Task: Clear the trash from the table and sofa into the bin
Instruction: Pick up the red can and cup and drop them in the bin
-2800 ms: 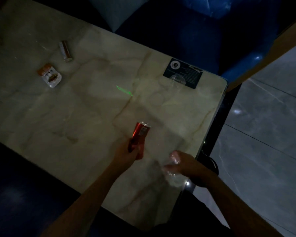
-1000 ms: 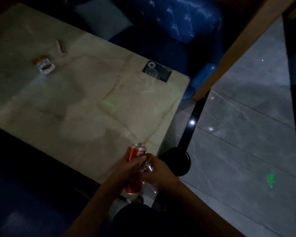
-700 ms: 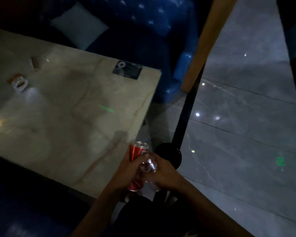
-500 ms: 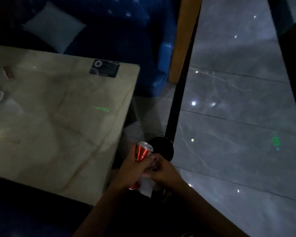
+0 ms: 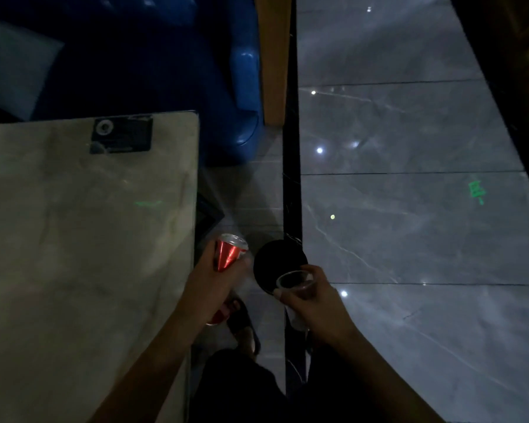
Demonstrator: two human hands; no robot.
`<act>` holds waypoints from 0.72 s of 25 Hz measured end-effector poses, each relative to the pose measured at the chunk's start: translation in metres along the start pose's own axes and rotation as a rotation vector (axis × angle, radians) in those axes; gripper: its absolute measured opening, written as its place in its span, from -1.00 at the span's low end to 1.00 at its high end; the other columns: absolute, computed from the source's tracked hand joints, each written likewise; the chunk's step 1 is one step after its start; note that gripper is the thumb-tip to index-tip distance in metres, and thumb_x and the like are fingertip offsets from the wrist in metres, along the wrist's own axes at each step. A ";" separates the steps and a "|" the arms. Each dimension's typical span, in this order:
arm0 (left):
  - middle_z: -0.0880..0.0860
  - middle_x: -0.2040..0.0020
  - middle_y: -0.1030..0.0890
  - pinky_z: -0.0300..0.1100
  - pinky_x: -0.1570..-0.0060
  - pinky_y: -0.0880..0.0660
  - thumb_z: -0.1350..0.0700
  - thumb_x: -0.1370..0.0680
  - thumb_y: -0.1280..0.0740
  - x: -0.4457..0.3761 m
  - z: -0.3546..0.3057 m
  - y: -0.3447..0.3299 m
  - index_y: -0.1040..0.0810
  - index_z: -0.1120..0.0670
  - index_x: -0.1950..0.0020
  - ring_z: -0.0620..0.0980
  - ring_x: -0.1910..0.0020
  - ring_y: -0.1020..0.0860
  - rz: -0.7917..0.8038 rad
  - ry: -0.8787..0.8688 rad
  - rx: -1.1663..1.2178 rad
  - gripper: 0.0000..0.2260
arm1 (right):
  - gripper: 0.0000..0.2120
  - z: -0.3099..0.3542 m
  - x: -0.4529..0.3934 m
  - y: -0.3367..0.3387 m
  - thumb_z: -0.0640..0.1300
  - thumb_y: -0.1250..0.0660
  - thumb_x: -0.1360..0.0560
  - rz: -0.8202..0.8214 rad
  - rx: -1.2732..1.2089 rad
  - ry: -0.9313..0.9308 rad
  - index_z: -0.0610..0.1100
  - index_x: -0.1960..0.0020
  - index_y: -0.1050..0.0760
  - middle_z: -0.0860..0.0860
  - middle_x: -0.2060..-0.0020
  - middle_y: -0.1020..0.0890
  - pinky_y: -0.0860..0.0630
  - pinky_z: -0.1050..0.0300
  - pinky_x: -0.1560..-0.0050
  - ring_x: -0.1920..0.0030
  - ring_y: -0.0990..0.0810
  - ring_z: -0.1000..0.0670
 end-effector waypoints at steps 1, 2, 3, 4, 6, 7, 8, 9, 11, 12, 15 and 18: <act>-0.19 -0.01 -0.62 -0.22 0.09 -0.45 -0.31 -0.25 -0.39 -0.012 -0.001 0.001 -0.41 -0.38 -0.21 -0.22 0.05 -0.59 0.009 -0.012 -0.021 -0.47 | -0.37 -0.006 -0.008 -0.001 0.27 -0.55 -0.23 -0.042 -0.030 -0.009 0.12 -0.18 -0.37 0.23 0.18 -0.70 -0.48 0.47 0.30 0.14 -0.62 0.36; -0.22 0.00 -0.62 -0.21 0.06 -0.44 -0.28 -0.27 -0.39 -0.024 -0.003 0.000 -0.42 -0.41 -0.18 -0.25 0.06 -0.58 0.015 -0.028 -0.025 -0.51 | -0.41 -0.013 -0.016 -0.001 0.28 -0.54 -0.22 -0.086 -0.048 -0.018 0.15 -0.12 -0.36 0.23 0.19 -0.69 -0.48 0.46 0.32 0.16 -0.62 0.35; -0.25 0.03 -0.62 -0.22 0.06 -0.44 -0.26 -0.27 -0.40 -0.035 -0.004 -0.002 -0.43 -0.43 -0.15 -0.29 0.09 -0.58 0.013 -0.046 -0.020 -0.55 | -0.44 -0.021 -0.023 -0.002 0.32 -0.53 -0.21 -0.128 -0.055 -0.029 0.17 -0.06 -0.35 0.20 0.21 -0.68 -0.49 0.42 0.33 0.17 -0.62 0.34; -0.26 0.04 -0.62 -0.24 0.07 -0.44 -0.27 -0.26 -0.39 -0.044 -0.002 -0.005 -0.44 -0.42 -0.15 -0.31 0.11 -0.58 0.000 -0.060 -0.007 -0.54 | -0.44 -0.030 -0.030 -0.002 0.36 -0.51 -0.19 -0.163 -0.052 -0.038 0.19 -0.02 -0.34 0.18 0.21 -0.67 -0.50 0.36 0.31 0.18 -0.63 0.31; -0.24 0.00 -0.61 -0.25 0.04 -0.45 -0.32 -0.24 -0.36 -0.060 0.007 -0.016 -0.44 -0.35 -0.22 -0.29 0.08 -0.58 -0.024 -0.067 0.024 -0.45 | -0.42 -0.050 -0.044 -0.007 0.43 -0.48 -0.16 -0.185 -0.040 -0.043 0.19 -0.01 -0.36 0.23 0.16 -0.66 -0.55 0.20 0.26 0.19 -0.65 0.24; -0.22 -0.02 -0.61 -0.24 0.03 -0.46 -0.34 -0.24 -0.35 -0.070 0.016 -0.025 -0.44 -0.32 -0.24 -0.28 0.07 -0.59 -0.030 -0.063 0.045 -0.44 | -0.42 -0.062 -0.053 -0.011 0.42 -0.49 -0.16 -0.174 -0.033 -0.042 0.19 -0.02 -0.38 0.25 0.13 -0.65 -0.55 0.19 0.24 0.18 -0.65 0.23; -0.19 -0.02 -0.62 -0.20 0.02 -0.48 -0.35 -0.26 -0.34 -0.082 0.027 -0.036 -0.46 -0.29 -0.22 -0.25 0.06 -0.60 -0.028 -0.053 0.082 -0.46 | -0.42 -0.074 -0.065 -0.016 0.40 -0.50 -0.17 -0.159 -0.030 -0.043 0.19 -0.04 -0.39 0.24 0.10 -0.65 -0.56 0.19 0.23 0.16 -0.66 0.22; -0.15 -0.01 -0.64 -0.12 0.00 -0.52 -0.34 -0.29 -0.34 -0.095 0.040 -0.049 -0.49 -0.27 -0.19 -0.21 0.05 -0.62 -0.017 -0.030 0.132 -0.51 | -0.43 -0.088 -0.077 -0.019 0.38 -0.52 -0.17 -0.146 -0.038 -0.051 0.19 -0.06 -0.41 0.21 0.09 -0.66 -0.59 0.17 0.22 0.13 -0.67 0.19; -0.04 -0.01 -0.66 0.04 -0.09 -0.54 -0.28 -0.34 -0.30 -0.120 0.073 -0.078 -0.53 -0.23 -0.12 -0.03 0.02 -0.64 0.005 0.036 0.219 -0.61 | -0.42 -0.115 -0.103 -0.023 0.37 -0.53 -0.18 -0.116 -0.040 -0.064 0.21 -0.09 -0.41 0.18 0.07 -0.66 -0.61 0.22 0.21 0.10 -0.67 0.18; 0.02 -0.01 -0.65 0.06 -0.10 -0.53 -0.26 -0.36 -0.26 -0.133 0.087 -0.090 -0.52 -0.21 -0.10 0.03 0.02 -0.64 -0.004 0.057 0.237 -0.65 | -0.41 -0.124 -0.118 -0.024 0.38 -0.51 -0.17 -0.105 -0.022 -0.057 0.23 -0.10 -0.41 0.19 0.06 -0.65 -0.61 0.26 0.22 0.09 -0.65 0.22; 0.06 -0.03 -0.64 -0.05 0.04 -0.48 -0.24 -0.42 -0.22 -0.172 0.134 -0.122 -0.49 -0.19 -0.06 0.02 0.03 -0.62 -0.044 0.115 0.240 -0.72 | -0.32 -0.160 -0.166 -0.029 0.42 -0.44 -0.08 -0.085 -0.010 -0.084 0.20 -0.12 -0.41 0.16 0.03 -0.64 -0.61 0.22 0.15 0.06 -0.65 0.19; -0.02 -0.03 -0.64 -0.16 0.17 -0.41 -0.27 -0.50 -0.23 -0.215 0.188 -0.149 -0.47 -0.22 -0.08 -0.08 0.04 -0.62 -0.072 0.185 0.205 -0.77 | -0.30 -0.205 -0.220 -0.038 0.44 -0.43 -0.07 -0.068 0.001 -0.112 0.19 -0.12 -0.42 0.17 0.00 -0.62 -0.57 0.23 0.14 0.01 -0.63 0.16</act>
Point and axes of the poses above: each hand's wrist, its own x-axis away from the middle knuckle, its own y-axis out of the back of the hand, z = x × y, the point moved 7 cm from there along -x, towards the middle knuckle
